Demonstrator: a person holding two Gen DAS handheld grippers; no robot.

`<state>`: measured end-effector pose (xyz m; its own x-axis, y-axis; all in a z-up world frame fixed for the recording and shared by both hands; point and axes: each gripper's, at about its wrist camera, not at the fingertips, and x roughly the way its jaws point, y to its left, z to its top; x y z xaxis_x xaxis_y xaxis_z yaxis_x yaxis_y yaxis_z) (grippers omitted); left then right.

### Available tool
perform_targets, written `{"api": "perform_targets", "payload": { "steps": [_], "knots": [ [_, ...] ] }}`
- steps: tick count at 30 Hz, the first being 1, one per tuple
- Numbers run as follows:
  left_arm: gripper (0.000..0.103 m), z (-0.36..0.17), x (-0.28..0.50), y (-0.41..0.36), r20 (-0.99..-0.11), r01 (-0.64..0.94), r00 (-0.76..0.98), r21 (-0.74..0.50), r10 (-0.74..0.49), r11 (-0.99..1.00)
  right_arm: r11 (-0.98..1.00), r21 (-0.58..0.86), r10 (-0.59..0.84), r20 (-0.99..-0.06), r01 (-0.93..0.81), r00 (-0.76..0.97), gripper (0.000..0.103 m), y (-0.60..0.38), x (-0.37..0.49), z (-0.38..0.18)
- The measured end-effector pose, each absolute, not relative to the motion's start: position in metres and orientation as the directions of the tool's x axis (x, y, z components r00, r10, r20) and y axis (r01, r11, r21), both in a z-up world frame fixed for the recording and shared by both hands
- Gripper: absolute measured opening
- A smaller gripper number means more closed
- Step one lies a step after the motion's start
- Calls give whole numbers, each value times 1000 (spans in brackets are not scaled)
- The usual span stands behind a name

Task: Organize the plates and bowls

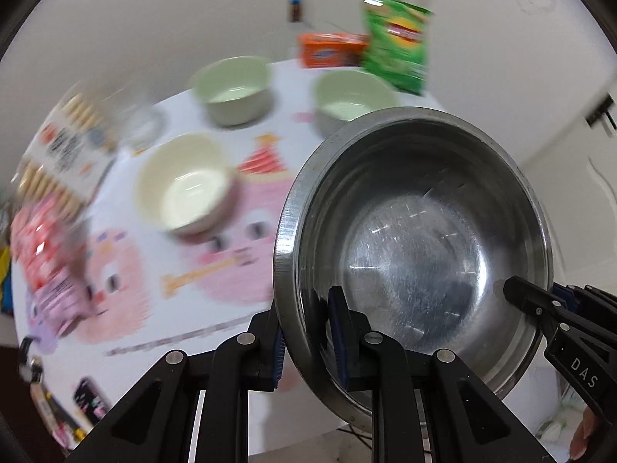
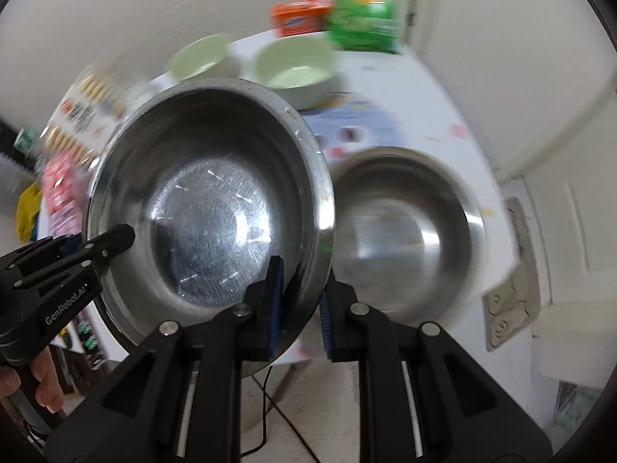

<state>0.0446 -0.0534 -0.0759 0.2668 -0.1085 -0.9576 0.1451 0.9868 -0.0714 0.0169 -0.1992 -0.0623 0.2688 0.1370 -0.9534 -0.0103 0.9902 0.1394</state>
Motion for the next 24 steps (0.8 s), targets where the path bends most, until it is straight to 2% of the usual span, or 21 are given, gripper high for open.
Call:
{"api": "perform_targets", "payload": {
  "steps": [8,16,24],
  "knots": [
    [21,-106,55,-138,-972,176,206,-77,-114,981,994,80,63,-972,67,228,20,-287,23,-89],
    [22,-128,52,-156,-978,156,204,-8,-40,988,995,96,87,-978,41,188,20,-313,31,-124],
    [24,-135,50,-158,-980,139,197,49,21,989,996,91,90,-978,-1,187,21,-313,29,-127]
  ]
}}
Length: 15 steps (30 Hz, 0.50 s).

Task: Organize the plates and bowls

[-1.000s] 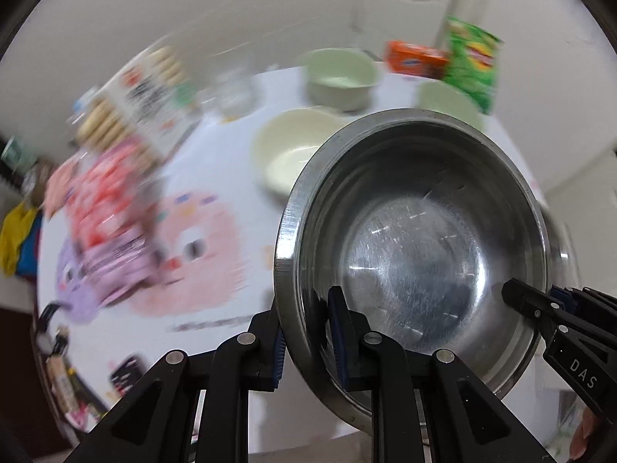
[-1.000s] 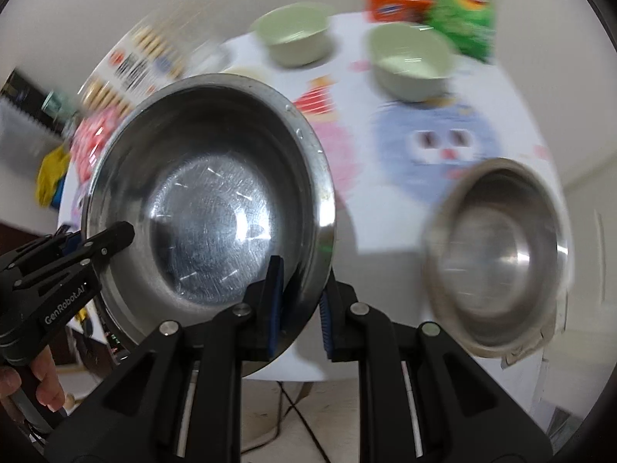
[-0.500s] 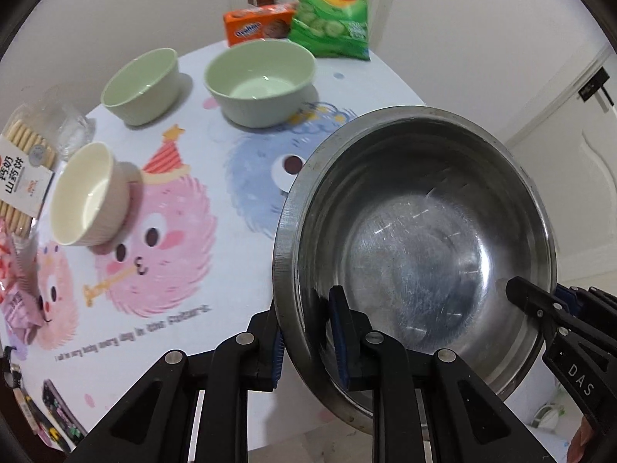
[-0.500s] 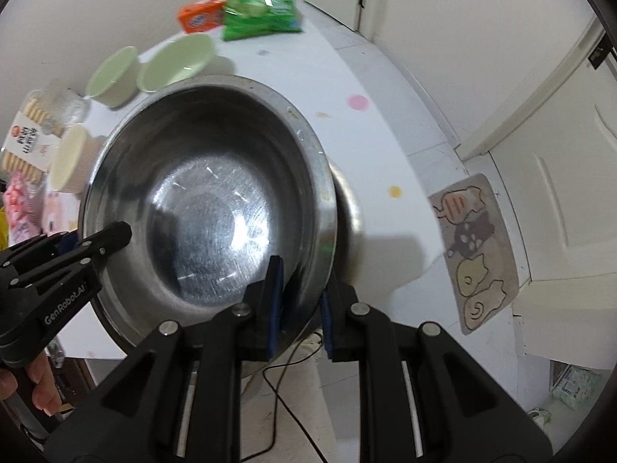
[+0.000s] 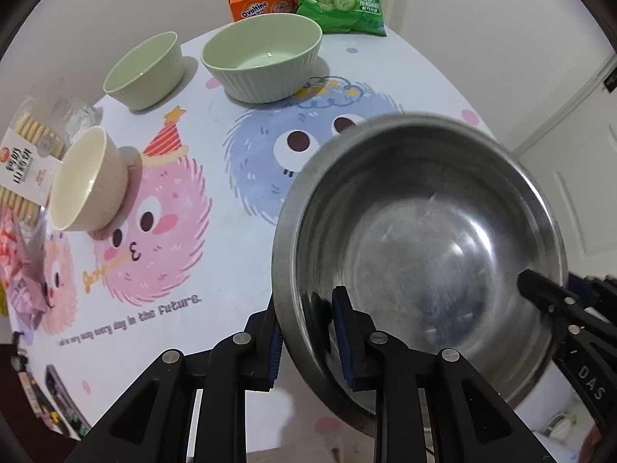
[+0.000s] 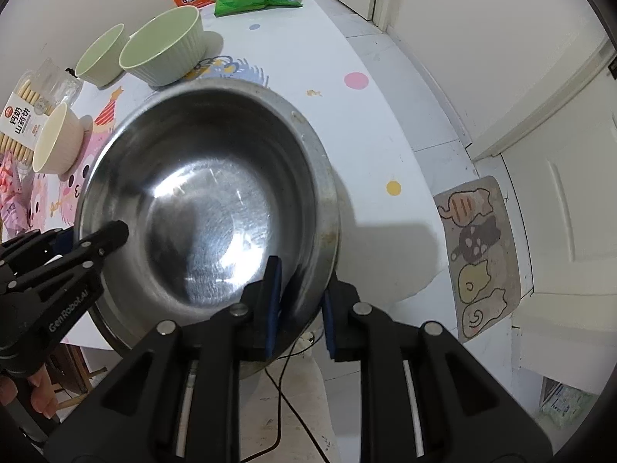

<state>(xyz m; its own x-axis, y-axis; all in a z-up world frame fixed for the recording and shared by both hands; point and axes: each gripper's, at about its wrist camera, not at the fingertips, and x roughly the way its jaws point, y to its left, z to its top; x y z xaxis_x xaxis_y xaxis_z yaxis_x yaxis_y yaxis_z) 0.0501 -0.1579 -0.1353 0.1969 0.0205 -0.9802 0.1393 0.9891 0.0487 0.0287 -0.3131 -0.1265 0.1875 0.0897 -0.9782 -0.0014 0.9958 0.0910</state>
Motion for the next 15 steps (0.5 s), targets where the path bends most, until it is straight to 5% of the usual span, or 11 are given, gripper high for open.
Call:
{"api": "perform_targets", "payload": {
  "steps": [7,9,11,15],
  "knots": [
    [28,-135,46,-157,-979,140,202,57,28,988,997,70,73,-980,-24,186,24,-306,25,-128],
    [36,-133,45,-156,-978,139,207,56,26,989,998,68,70,-980,-18,185,33,-308,24,-126],
    [58,-131,45,-154,-978,130,208,42,14,991,998,68,69,-978,-15,198,48,-311,23,-122],
    [63,-121,44,-149,-973,118,229,33,5,992,998,66,67,-973,-9,220,54,-316,24,-114]
  ]
}}
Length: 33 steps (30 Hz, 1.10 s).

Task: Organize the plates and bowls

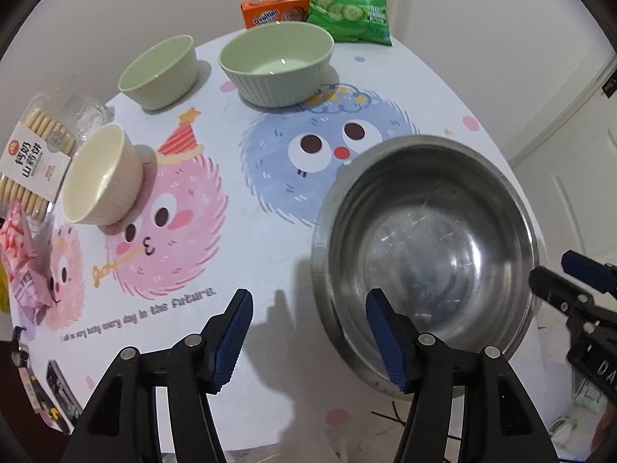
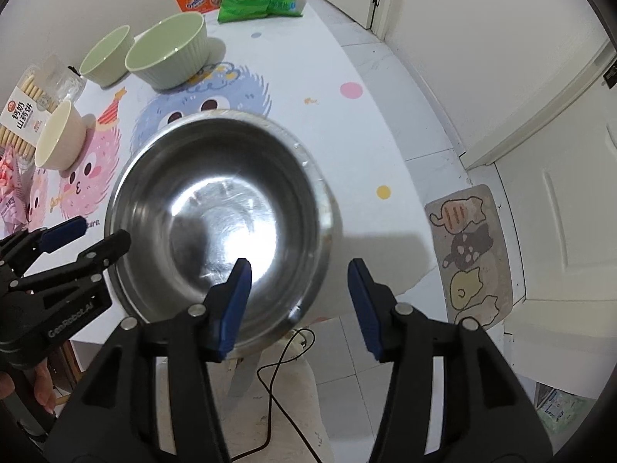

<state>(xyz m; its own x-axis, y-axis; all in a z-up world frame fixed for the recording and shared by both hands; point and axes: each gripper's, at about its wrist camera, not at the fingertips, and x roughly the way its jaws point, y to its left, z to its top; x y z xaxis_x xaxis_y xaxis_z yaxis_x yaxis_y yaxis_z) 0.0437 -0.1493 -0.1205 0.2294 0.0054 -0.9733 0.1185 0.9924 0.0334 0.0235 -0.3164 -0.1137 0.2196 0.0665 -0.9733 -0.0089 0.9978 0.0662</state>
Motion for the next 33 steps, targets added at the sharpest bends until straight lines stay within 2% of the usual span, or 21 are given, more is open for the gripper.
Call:
{"api": "perform_targets", "payload": {
  "steps": [1,2,4,5,6,16,18,19,20,21,23,24,33],
  "knots": [
    [66,-118,43,-148,-972,115,237,32,4,993,998,68,67,-972,-6,226,54,-318,23,-111],
    [74,-114,43,-146,-968,108,249,22,-5,994,997,73,72,-970,-3,234,55,-320,23,-108],
    [80,-111,45,-143,-967,99,253,2,-23,995,996,88,84,-963,4,255,61,-326,24,-103],
    [80,-114,47,-143,-969,94,245,5,-18,996,995,95,90,-962,8,256,67,-328,25,-104],
    [80,-118,49,-144,-971,90,237,13,-9,996,994,111,103,-963,16,248,68,-331,27,-107],
    [79,-160,65,-156,-984,75,177,40,26,996,979,203,197,-970,31,142,68,-330,38,-153],
    [72,-166,66,-158,-986,70,163,40,28,997,977,209,204,-971,30,128,66,-328,40,-159],
    [61,-167,67,-158,-987,68,158,39,28,997,976,216,211,-970,33,124,62,-329,40,-161],
    [47,-169,67,-159,-988,66,151,44,34,997,974,224,218,-969,41,115,50,-330,40,-163],
    [43,-170,68,-159,-989,67,147,42,31,997,972,230,224,-969,49,107,34,-331,41,-165],
    [30,-170,67,-164,-989,80,149,29,17,996,973,224,218,-972,58,93,23,-333,41,-169],
    [26,-169,67,-167,-988,90,152,29,15,996,974,219,214,-973,57,88,20,-333,42,-169],
    [24,-157,56,-152,-985,41,171,16,9,999,974,226,223,-971,22,85,18,-327,42,-164]
  ]
}}
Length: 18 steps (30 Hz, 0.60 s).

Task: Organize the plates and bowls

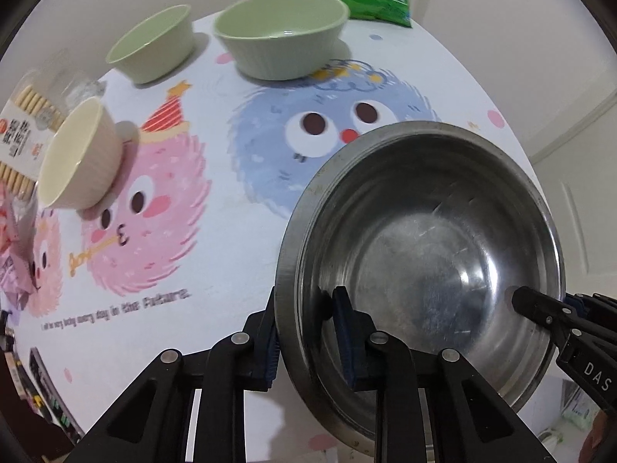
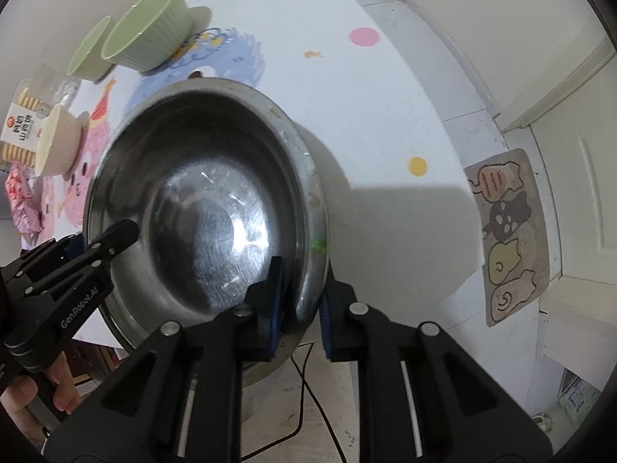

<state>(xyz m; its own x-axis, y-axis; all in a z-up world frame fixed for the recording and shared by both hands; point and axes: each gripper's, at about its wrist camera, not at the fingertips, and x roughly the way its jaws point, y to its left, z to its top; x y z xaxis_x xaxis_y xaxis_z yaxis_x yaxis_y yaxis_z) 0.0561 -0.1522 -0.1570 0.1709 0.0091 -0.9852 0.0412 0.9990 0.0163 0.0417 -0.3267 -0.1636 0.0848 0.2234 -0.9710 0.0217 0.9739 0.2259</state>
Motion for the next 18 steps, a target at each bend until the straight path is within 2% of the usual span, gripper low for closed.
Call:
{"api": "perform_targets", "payload": {
  "steps": [6,18],
  "knots": [
    [24,-144,43,-106,-981,-60,189,44,55,997,969,233,240,-967,-83,86,19,-287,45,-156],
    [25,-139,6,34,-971,-288,182,95,152,953,910,273,302,-952,-312,46,19,-147,54,-155]
  ]
}}
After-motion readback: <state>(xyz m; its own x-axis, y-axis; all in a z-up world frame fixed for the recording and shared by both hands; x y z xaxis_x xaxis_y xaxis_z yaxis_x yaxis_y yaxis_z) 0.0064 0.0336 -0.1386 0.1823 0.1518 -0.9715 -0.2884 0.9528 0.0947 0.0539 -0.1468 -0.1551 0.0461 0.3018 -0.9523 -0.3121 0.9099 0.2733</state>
